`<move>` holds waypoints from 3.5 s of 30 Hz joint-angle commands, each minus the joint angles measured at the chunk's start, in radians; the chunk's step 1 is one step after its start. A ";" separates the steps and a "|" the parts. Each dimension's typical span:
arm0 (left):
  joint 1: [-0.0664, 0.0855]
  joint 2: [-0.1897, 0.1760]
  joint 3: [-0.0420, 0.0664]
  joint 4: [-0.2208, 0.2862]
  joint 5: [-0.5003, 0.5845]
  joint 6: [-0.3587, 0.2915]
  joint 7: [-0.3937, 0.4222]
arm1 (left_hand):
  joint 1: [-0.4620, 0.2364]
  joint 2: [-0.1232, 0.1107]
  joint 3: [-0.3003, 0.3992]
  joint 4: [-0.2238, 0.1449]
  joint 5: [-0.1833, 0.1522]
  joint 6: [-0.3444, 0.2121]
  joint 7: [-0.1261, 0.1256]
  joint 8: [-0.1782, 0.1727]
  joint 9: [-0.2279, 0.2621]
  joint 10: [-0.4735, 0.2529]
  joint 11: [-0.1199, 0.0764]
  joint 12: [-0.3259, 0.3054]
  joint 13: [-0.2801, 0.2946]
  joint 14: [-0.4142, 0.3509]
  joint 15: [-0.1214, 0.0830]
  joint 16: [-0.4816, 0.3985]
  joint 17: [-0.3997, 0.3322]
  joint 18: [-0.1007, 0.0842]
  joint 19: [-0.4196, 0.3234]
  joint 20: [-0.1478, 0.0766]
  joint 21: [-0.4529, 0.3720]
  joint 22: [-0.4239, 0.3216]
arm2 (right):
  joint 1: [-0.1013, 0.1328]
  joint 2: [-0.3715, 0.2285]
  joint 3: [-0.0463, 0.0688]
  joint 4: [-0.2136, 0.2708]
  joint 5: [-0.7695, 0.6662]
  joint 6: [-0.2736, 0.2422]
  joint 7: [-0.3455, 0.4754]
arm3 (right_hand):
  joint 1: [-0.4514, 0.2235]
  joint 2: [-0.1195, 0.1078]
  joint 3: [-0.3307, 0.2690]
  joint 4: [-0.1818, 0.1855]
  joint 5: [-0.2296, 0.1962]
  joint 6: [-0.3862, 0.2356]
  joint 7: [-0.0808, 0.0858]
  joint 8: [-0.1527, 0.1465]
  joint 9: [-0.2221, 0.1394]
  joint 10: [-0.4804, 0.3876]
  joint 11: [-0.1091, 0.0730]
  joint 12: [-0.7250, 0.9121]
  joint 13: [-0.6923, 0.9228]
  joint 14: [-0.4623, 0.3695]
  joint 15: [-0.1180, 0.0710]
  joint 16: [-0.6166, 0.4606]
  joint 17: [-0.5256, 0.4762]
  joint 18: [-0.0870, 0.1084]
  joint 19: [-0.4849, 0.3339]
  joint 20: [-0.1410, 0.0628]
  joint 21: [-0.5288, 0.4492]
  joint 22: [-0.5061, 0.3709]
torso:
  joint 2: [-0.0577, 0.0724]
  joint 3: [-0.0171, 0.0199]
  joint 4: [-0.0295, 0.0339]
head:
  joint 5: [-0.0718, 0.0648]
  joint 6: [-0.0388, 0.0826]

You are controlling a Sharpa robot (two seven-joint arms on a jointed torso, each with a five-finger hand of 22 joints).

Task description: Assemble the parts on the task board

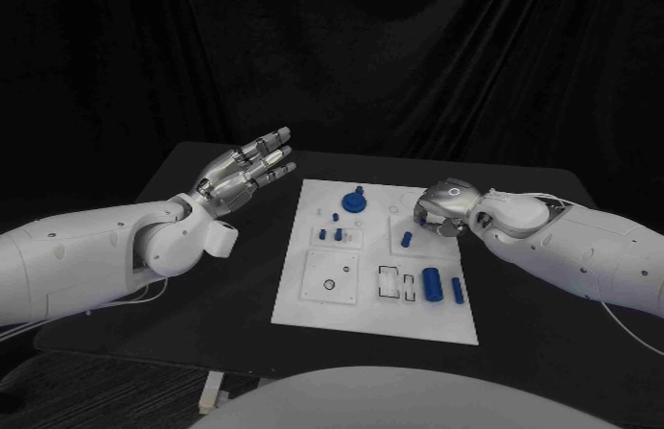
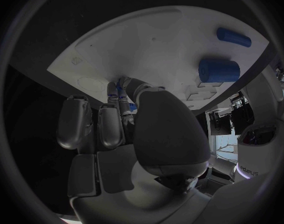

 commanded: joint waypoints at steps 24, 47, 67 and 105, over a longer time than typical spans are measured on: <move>-0.007 0.008 0.001 -0.010 0.000 0.018 0.011 | 0.018 0.003 0.006 -0.015 0.011 0.008 0.006 0.007 0.002 -0.003 -0.002 0.009 0.002 0.001 0.010 0.008 0.002 0.017 0.004 0.012 0.007 0.003 | -0.007 -0.006 -0.003 0.001 0.002 -0.035 0.001 | 0.004 0.021 0.000 -0.026 -0.015 0.039 0.007 0.022 0.033 0.052 -0.004 0.016 0.007 0.032 0.004 0.003 0.015 0.006 0.009 0.004 0.010 0.171 | 0.000 -0.0002 -0.0007 | 0.003 0.000; -0.019 0.014 0.001 -0.020 0.000 0.030 -0.011 | 0.019 0.009 0.012 -0.022 0.011 0.014 0.013 0.008 0.003 -0.001 0.002 0.015 0.002 0.001 0.008 0.009 0.002 0.017 0.005 0.015 0.008 0.004 | 0.027 -0.039 -0.003 0.056 0.010 -0.045 -0.016 | 0.003 0.032 -0.003 -0.026 -0.015 0.050 0.006 0.026 0.042 0.062 -0.004 0.014 0.005 0.033 0.008 0.005 0.019 0.005 0.009 0.008 0.014 0.172 | 0.000 -0.0002 -0.0004 | 0.010 0.000; -0.022 0.014 0.001 -0.024 0.000 0.034 -0.022 | 0.021 0.012 0.016 -0.026 0.012 0.020 0.017 0.009 0.004 0.001 0.007 0.020 0.003 0.001 0.006 0.011 0.002 0.017 0.005 0.016 0.008 0.004 | 0.074 -0.076 -0.003 0.138 0.010 -0.097 -0.039 | -0.004 0.032 -0.008 -0.023 -0.019 0.054 0.008 0.027 0.047 0.069 -0.004 0.013 0.005 0.033 0.015 0.007 0.023 0.005 0.009 0.012 0.016 0.173 | 0.000 0.0000 -0.0003 | 0.015 0.000; -0.023 0.018 0.001 -0.021 0.000 0.036 -0.035 | 0.019 0.014 0.018 -0.027 0.011 0.022 0.017 0.009 0.004 0.002 0.011 0.023 0.004 0.001 0.005 0.012 0.002 0.017 0.006 0.016 0.008 0.004 | 0.043 0.022 -0.003 0.410 0.010 0.024 -0.090 | 0.017 0.033 -0.001 -0.041 -0.006 0.035 0.025 0.008 0.049 0.070 0.010 0.001 -0.001 0.033 0.034 0.008 0.025 0.004 0.009 0.029 0.020 0.173 | 0.000 -0.0001 0.0009 | 0.068 0.000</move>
